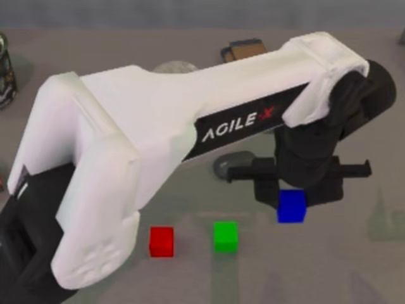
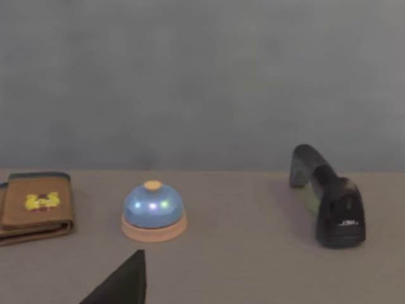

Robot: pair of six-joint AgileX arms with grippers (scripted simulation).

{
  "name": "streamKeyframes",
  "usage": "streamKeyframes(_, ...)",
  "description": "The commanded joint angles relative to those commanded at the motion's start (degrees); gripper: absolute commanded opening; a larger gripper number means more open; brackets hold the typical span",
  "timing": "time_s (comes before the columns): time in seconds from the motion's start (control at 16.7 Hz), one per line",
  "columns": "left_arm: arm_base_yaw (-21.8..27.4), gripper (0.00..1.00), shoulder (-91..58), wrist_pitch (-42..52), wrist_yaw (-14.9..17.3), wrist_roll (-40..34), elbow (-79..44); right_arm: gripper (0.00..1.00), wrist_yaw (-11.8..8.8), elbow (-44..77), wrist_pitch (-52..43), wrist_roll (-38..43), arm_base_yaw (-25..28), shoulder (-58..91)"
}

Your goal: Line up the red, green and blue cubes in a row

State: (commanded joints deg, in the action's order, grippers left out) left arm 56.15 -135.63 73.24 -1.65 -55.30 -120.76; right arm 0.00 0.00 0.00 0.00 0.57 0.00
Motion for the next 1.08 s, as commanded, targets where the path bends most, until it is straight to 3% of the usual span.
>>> streamKeyframes(0.36,0.16,0.0,-1.76,-10.78,-0.08,-0.08,9.34,1.0,0.0,0.0,0.0,0.0,0.0,0.0)
streamKeyframes(0.66,0.18,0.0,-2.01,-12.1,-0.15,-0.12,10.56,1.0,0.0,0.0,0.0,0.0,0.0,0.0)
streamKeyframes(1.08,0.18,0.53,-2.01,-12.1,-0.15,-0.12,10.56,1.0,0.0,0.0,0.0,0.0,0.0,0.0)
